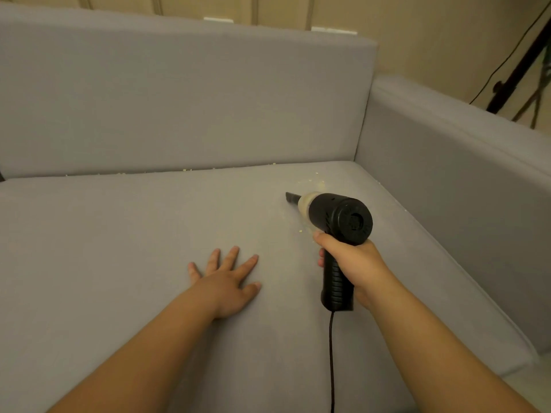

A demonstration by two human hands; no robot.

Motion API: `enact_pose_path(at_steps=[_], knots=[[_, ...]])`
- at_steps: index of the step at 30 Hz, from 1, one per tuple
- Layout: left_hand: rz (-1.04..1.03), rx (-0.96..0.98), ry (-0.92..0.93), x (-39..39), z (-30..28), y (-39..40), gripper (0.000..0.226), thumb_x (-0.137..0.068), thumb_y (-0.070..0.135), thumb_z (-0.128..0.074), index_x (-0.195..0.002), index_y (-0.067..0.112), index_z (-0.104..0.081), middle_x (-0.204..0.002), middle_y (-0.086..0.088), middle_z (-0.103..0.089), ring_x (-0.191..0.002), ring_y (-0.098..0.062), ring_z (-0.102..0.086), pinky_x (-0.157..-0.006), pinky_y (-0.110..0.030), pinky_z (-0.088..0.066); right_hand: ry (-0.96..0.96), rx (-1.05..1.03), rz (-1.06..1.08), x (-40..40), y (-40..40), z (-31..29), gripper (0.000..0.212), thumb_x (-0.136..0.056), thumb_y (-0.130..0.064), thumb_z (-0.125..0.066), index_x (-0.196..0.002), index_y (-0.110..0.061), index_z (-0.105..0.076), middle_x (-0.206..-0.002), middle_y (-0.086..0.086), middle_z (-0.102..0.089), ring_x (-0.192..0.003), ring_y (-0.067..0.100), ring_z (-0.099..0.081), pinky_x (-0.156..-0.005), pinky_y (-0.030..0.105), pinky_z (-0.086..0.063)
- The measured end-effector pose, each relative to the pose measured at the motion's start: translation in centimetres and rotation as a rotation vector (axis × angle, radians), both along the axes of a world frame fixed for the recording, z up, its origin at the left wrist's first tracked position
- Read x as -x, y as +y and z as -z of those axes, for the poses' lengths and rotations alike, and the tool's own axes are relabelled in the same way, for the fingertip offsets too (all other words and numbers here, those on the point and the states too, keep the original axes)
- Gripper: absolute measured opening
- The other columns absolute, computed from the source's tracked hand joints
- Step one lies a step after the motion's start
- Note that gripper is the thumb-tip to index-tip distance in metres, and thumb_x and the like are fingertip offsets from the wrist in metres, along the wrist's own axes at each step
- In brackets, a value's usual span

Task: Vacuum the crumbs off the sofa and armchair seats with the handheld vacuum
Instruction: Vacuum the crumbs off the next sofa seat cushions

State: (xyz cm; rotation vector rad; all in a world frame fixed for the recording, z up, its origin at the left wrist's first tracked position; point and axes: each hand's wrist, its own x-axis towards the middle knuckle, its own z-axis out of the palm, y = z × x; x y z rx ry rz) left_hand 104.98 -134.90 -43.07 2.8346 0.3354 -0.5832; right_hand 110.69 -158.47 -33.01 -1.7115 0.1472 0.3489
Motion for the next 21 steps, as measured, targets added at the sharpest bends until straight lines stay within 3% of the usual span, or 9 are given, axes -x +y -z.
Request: enact_pose_path(at_steps=[7, 12, 16, 21], knots=[[0.026, -0.047, 0.039, 0.7, -0.5, -0.6, 0.071, -0.097, 0.078, -0.020, -0.158, 0.055, 0.009, -0.171, 0.008, 0.021, -0.158, -0.027, 0.016, -0.121, -0.068, 0.004, -0.047, 0.165, -0.118, 2.4, -3.4, -1.5, 0.022, -0.089, -0.025, -0.082, -0.103, -0.009, -0.076, -0.081, 0.011, -0.078, -0.074, 0.024, -0.075, -0.087, 0.048, -0.064], [0.022, -0.051, 0.060, 1.8, -1.0, -1.1, 0.070, -0.100, 0.073, -0.021, -0.160, 0.051, 0.008, -0.171, 0.007, 0.019, -0.158, -0.027, 0.015, -0.121, -0.068, 0.002, -0.124, 0.341, -0.150, 4.8, -5.7, -2.7, 0.019, -0.085, -0.027, -0.080, -0.090, -0.009, -0.077, -0.076, 0.009, -0.079, -0.088, 0.035, -0.077, -0.087, 0.049, -0.062], [-0.025, -0.001, 0.062, 2.3, -2.4, -2.2, 0.070, -0.101, 0.071, -0.022, -0.162, 0.048, 0.004, -0.172, 0.005, 0.017, -0.158, -0.027, 0.014, -0.122, -0.066, 0.001, -0.191, 0.245, 0.011, 5.9, -6.8, -3.5, 0.017, -0.084, -0.025, -0.083, -0.090, -0.011, -0.077, -0.076, 0.010, -0.078, -0.078, 0.031, -0.077, -0.085, 0.050, -0.062], [0.030, -0.006, 0.064, 2.0, -2.6, -4.4, 0.069, -0.102, 0.069, -0.024, -0.162, 0.048, 0.003, -0.172, 0.005, 0.017, -0.158, -0.027, 0.014, -0.121, -0.068, 0.001, -0.077, 0.132, 0.025, 6.1, -8.0, -3.7, 0.019, -0.087, -0.020, -0.081, -0.102, -0.009, -0.076, -0.081, 0.014, -0.078, -0.069, 0.024, -0.073, -0.084, 0.053, -0.064]])
